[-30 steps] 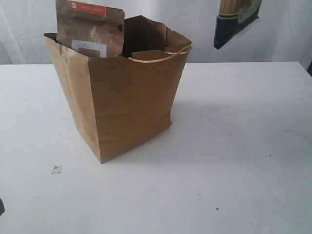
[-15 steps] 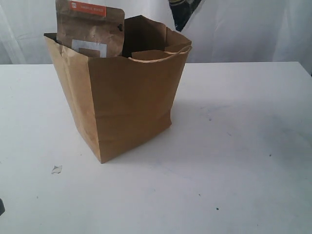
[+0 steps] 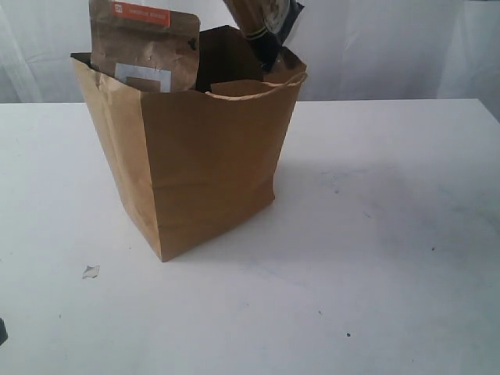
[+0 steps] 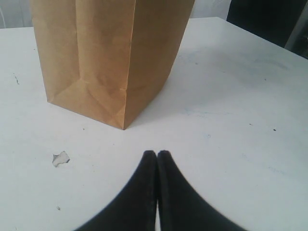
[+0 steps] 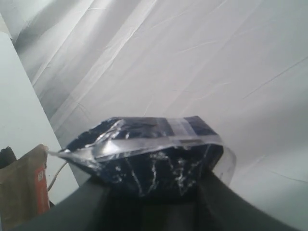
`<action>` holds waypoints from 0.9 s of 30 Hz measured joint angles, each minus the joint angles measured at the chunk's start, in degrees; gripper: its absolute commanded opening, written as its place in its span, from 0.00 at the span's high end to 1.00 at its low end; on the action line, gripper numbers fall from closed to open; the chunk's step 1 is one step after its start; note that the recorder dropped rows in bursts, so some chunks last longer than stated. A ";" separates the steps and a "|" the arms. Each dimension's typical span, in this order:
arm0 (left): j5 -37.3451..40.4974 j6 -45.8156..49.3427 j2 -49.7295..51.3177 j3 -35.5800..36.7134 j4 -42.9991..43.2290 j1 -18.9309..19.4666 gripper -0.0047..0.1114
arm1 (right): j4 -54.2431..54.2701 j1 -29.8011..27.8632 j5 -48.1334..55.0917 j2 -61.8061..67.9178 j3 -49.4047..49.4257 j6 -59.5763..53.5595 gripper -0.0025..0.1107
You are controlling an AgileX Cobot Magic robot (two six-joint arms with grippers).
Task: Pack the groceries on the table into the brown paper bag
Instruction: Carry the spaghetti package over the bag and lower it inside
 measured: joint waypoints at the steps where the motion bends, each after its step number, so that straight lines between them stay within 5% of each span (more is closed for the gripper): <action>1: 0.00 0.00 0.00 0.00 0.00 0.00 0.96 | -0.14 0.11 -0.13 0.31 -0.46 0.00 0.98; 27: 0.00 0.00 0.00 0.00 0.00 0.00 0.96 | 0.76 6.45 3.94 2.45 -1.84 -0.22 0.98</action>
